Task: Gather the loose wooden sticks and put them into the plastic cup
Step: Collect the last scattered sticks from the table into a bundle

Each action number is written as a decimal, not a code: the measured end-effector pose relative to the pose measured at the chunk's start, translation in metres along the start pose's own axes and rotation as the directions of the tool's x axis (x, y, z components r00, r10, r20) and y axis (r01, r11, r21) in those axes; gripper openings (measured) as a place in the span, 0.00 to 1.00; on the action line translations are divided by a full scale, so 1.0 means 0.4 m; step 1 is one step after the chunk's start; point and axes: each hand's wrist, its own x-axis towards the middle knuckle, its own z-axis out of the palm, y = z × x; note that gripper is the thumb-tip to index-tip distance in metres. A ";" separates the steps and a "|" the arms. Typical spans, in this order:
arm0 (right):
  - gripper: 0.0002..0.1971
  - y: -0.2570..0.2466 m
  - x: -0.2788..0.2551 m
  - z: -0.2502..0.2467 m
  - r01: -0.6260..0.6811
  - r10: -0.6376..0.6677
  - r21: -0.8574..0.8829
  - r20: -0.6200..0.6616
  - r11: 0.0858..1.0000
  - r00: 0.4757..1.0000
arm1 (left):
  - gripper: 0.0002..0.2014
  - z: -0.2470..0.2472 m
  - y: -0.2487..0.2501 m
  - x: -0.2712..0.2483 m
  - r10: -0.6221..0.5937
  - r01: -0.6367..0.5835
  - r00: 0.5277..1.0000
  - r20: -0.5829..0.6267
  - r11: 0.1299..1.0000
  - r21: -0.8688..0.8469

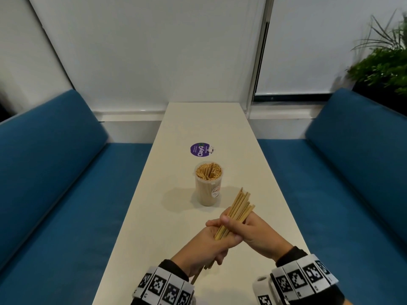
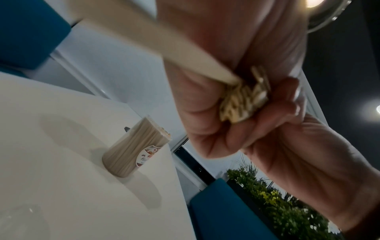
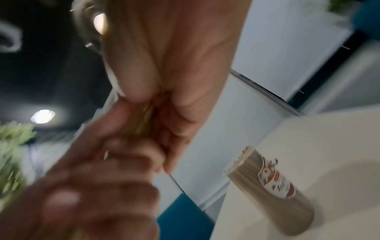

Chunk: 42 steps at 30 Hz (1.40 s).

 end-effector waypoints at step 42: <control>0.16 -0.053 0.048 0.086 0.349 -0.278 0.102 -0.419 0.932 0.865 | 0.13 0.005 0.019 0.024 -0.253 0.148 0.964 0.085 0.240 -0.959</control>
